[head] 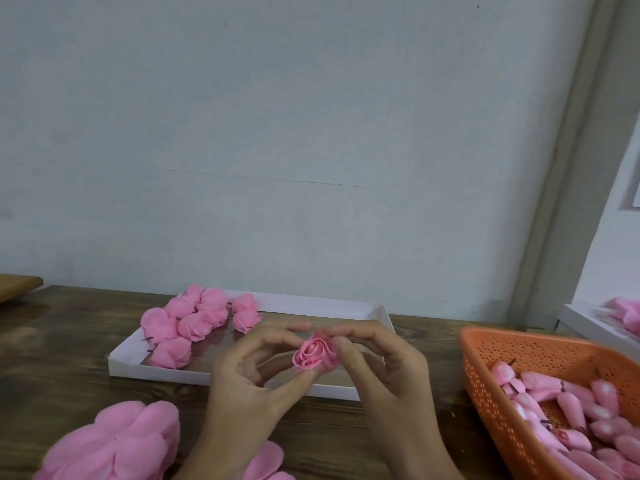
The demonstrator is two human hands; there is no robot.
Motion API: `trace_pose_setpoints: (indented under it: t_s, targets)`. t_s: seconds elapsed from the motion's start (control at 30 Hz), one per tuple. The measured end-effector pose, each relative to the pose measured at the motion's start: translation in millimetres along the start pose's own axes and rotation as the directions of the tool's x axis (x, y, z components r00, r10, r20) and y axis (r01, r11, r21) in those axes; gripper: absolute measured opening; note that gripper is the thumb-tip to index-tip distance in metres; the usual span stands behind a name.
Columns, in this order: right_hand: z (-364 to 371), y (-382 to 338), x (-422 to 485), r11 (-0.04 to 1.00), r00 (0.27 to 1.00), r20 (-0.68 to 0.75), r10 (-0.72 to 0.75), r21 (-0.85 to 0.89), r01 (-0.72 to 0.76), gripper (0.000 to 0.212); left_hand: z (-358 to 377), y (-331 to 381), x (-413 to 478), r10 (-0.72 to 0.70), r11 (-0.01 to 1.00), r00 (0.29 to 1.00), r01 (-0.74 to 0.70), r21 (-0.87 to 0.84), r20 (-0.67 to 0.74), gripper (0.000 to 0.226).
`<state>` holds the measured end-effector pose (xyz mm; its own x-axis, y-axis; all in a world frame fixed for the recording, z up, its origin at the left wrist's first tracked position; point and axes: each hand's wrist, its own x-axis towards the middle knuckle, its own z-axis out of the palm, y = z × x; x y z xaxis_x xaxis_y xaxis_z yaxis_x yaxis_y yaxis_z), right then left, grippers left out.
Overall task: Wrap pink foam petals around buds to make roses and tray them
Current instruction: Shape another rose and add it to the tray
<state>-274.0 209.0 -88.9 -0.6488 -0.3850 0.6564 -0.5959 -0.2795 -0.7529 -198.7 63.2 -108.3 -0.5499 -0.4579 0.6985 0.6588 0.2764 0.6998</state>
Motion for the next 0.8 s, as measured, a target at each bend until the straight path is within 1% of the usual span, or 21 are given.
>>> trace_pose_setpoints:
  t_s: [0.1,0.17,0.27,0.4,0.53,0.67,0.73,0.8]
  targets:
    - [0.6,-2.3,1.3,1.000,0.999,0.052,0.013,0.017,-0.013,0.025,-1.8,-1.3,1.0,0.004,1.000,1.000,-0.004,-0.006,0.006,0.028]
    - [-0.1,-1.6,1.6,0.999,0.997,0.070,0.020,0.027,-0.022,0.028,-2.7,-0.4,1.9,0.003,1.000,1.000,-0.003,-0.007,0.004,0.028]
    - [-1.4,0.8,1.7,1.000,0.998,0.061,0.002,0.019,-0.003,0.031,-1.8,0.6,2.5,-0.004,1.000,1.000,0.004,-0.017,0.006,0.031]
    - [-3.2,1.1,2.7,0.999,0.999,0.046,0.019,0.028,-0.020,0.025,-0.7,0.4,1.4,-0.004,1.000,1.000,0.004,-0.028,-0.006,0.029]
    - [-6.7,0.0,5.0,0.999,0.998,0.054,0.039,0.012,-0.040,0.017,-2.9,1.1,1.1,-0.029,0.999,0.999,0.029,-0.023,0.016,0.030]
    - [-5.4,1.7,3.0,0.999,0.999,0.038,0.026,-0.026,-0.025,0.024,-3.2,0.5,0.6,-0.049,0.999,0.998,0.049,0.003,0.042,0.032]
    - [-4.9,1.2,3.0,0.999,0.999,0.046,0.024,-0.026,-0.022,0.024,-2.1,0.9,0.2,-0.064,0.998,0.998,0.065,-0.004,0.024,0.032]
    - [-5.4,-0.5,6.0,0.998,0.995,0.080,0.055,0.016,-0.056,0.023,-2.0,-0.1,0.0,-0.097,0.995,0.995,0.096,-0.037,-0.020,0.032]
